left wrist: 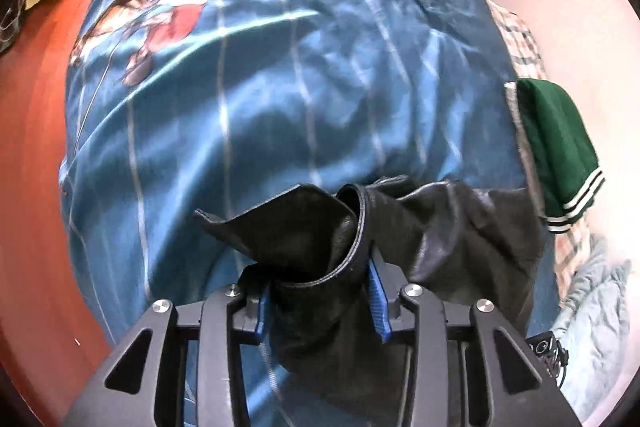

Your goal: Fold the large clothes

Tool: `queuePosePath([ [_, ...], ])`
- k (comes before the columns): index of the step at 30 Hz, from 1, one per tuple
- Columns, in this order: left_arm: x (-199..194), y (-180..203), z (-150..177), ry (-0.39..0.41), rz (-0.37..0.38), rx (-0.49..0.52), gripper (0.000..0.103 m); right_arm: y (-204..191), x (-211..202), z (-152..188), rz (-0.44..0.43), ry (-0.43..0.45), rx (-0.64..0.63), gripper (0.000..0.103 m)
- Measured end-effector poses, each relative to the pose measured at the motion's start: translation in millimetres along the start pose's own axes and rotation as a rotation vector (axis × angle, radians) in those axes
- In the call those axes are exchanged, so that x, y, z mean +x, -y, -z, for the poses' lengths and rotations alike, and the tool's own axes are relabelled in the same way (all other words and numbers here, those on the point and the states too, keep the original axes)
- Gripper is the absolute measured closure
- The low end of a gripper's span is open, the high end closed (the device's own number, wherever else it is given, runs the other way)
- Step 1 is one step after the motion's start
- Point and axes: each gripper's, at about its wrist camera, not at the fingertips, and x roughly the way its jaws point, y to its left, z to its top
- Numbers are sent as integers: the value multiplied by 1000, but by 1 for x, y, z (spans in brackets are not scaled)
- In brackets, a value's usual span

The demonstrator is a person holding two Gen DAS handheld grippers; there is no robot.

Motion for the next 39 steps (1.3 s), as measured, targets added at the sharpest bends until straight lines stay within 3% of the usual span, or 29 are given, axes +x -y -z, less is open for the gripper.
queuePosePath([
  [5,-12,19,-17,-55,46,32,68,-27,-22,11,7,61,47,57],
  [13,-11,52,-51,-239,114,145,68,-70,-54,31,83,189,147,57],
  [17,3,62,-73,-345,142,189,68,-89,-53,39,79,267,204,57],
  [22,3,83,-103,-384,194,231,68,-140,-58,54,72,345,220,58],
  [25,-10,106,-124,-381,231,270,68,-166,-53,57,56,378,207,59],
  [28,-25,137,-150,-358,268,330,68,-197,-46,38,9,422,178,60],
  [30,-36,159,-167,-326,287,357,68,-216,-70,40,-18,441,140,60],
  [36,-56,256,-227,-201,399,385,68,-292,-109,-42,-89,490,-24,60],
  [39,-52,305,-248,-153,445,395,68,-320,-140,-101,-109,506,-112,60],
])
